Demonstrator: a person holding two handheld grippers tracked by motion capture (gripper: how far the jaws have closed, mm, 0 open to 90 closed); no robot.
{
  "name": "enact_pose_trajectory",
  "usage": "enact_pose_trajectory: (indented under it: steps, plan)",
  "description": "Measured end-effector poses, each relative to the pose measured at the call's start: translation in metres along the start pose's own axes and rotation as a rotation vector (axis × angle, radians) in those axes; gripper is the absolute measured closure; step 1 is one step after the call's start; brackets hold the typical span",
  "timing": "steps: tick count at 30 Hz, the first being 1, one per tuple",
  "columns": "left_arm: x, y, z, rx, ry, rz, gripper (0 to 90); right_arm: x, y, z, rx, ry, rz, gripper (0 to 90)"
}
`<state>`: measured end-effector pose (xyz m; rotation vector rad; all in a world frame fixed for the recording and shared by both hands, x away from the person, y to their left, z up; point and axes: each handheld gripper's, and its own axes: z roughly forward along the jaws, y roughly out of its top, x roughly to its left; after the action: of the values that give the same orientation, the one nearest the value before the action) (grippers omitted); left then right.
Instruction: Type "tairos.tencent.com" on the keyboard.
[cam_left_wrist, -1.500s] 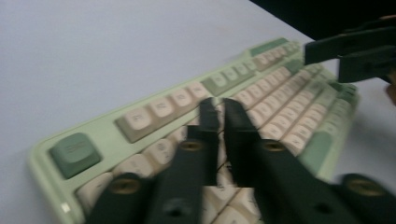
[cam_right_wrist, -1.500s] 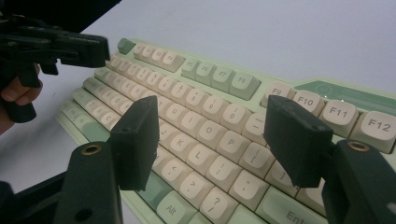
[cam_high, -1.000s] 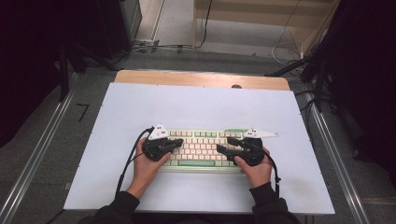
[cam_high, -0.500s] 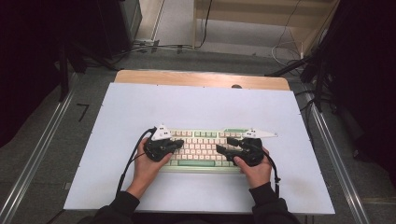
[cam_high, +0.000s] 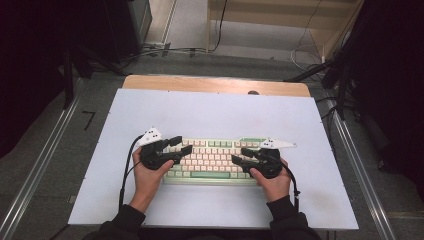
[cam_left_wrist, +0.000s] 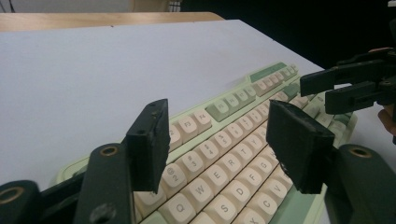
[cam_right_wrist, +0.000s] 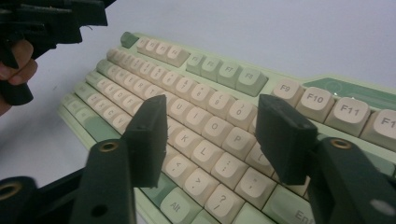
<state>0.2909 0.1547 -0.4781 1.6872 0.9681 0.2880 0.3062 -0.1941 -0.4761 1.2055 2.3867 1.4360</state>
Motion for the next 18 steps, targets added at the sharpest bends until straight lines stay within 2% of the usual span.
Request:
enact_pose_trajectory:
  steps: [3, 7, 8, 18]
  plan:
    - [0.002, -0.002, -0.005, 0.004, 0.008, -0.011, 38.8, 0.003, 0.0, 0.0, 0.001, 0.009, -0.025, 57.6]
    - [0.005, -0.005, -0.01, -0.002, 0.008, -0.032, 38.8, 0.009, 0.0, 0.0, -0.001, 0.034, -0.069, 85.0]
    - [0.005, -0.005, -0.01, -0.005, 0.007, -0.037, 38.8, 0.01, 0.0, 0.001, 0.004, 0.041, -0.08, 87.4]
    - [0.006, -0.007, -0.011, -0.007, 0.007, -0.052, 40.0, 0.024, 0.001, 0.018, 0.046, 0.089, -0.125, 87.6]
